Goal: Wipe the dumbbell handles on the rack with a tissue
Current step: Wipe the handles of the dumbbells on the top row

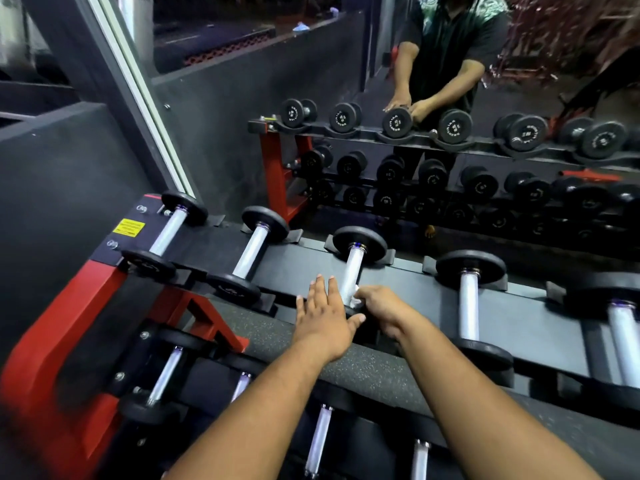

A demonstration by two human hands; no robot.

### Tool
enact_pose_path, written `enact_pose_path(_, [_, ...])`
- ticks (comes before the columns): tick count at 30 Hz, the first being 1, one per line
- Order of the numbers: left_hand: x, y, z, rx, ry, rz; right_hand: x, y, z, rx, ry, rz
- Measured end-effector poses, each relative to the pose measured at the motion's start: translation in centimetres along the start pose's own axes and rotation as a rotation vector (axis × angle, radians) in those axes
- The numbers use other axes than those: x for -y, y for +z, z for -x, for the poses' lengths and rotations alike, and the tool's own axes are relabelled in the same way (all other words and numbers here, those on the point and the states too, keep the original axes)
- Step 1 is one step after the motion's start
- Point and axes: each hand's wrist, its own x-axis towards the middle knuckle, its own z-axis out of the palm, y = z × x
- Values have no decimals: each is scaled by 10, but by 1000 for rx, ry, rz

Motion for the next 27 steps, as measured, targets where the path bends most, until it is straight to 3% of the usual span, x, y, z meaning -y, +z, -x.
enact_pose_path(4, [2,1,2,-22,22,31,-2,-8,26,-49,-182,86])
enact_pose_path(9, [1,3,8,-85,31,83,-3,-38,65,-164,-324,-6])
enact_pose_path(16, [-28,5,29,-184,2,147,-11,-131,104,-398,-584,418])
enact_pose_path(20, [-89,25,47,-180,63,110,-21,-184,105,-515,-558,638])
enact_pose_path(23, [-143,46,49,-138,90,101,-33,-220,92,-404,-593,871])
enact_pose_path(27, [-188,72,48,-77,107,113,-42,-238,86,40,-723,1246])
